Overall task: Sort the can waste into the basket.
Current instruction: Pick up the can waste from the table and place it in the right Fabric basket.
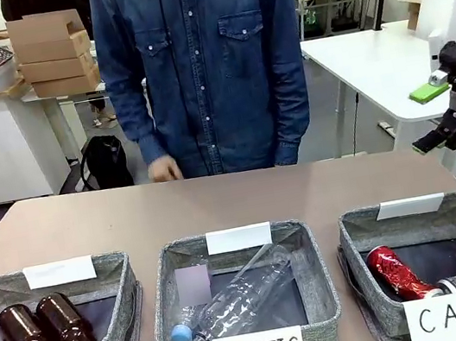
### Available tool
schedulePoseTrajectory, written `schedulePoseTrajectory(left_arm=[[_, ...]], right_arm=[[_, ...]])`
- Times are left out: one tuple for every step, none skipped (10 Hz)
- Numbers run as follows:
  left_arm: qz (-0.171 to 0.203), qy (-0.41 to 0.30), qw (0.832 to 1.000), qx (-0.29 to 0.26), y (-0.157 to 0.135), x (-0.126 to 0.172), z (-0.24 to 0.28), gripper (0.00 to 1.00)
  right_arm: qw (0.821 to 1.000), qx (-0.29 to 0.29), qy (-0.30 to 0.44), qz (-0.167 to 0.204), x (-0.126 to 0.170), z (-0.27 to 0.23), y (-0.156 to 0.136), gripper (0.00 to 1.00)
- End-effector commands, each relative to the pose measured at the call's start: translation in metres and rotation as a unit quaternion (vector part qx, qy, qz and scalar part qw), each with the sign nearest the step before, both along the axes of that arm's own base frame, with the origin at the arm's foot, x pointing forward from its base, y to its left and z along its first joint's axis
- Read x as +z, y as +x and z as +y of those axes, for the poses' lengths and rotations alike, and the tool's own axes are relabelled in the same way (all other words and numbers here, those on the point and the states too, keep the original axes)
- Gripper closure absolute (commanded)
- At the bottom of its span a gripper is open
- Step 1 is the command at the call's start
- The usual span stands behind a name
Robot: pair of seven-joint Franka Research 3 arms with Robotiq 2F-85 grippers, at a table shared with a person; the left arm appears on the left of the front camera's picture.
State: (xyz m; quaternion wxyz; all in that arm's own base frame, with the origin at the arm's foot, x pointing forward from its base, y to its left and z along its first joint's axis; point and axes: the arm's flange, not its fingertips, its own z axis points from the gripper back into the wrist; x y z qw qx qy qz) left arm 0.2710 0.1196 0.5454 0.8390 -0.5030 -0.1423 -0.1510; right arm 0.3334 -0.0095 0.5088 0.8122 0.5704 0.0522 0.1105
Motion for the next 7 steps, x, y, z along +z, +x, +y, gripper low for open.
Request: schedulePoseTrajectory(left_arm=[[-0.006, -0.001, 1.0, -0.007, -0.0023, 0.0, -0.0001, 0.0], [-0.006, -0.001, 1.0, -0.007, -0.0023, 0.0, -0.0001, 0.0], [-0.006, -0.001, 1.0, -0.007, -0.0023, 0.0, -0.0001, 0.0], [-0.006, -0.001, 1.0, -0.007, -0.0023, 0.0, -0.0001, 0.0], [-0.006, -0.001, 1.0, -0.007, -0.0023, 0.0, -0.0001, 0.0], [-0.006, -0.001, 1.0, -0.007, -0.0023, 0.0, -0.0001, 0.0], [-0.006, -0.001, 1.0, -0.007, -0.0023, 0.0, -0.0001, 0.0]], right_arm=[[1.0, 0.009, 0.0, -0.008, 0.0009, -0.0036, -0.0004, 0.0], [1.0, 0.009, 0.0, -0.008, 0.0009, -0.0036, -0.0004, 0.0], [1.0, 0.009, 0.0, -0.008, 0.0009, -0.0036, -0.0004, 0.0], [1.0, 0.009, 0.0, -0.008, 0.0009, -0.0036, -0.0004, 0.0], [1.0, 0.009, 0.0, -0.008, 0.0009, -0.0036, -0.0004, 0.0], [1.0, 0.009, 0.0, -0.008, 0.0009, -0.0036, -0.0004, 0.0], [1.0, 0.009, 0.0, -0.008, 0.0009, -0.0036, -0.0004, 0.0]])
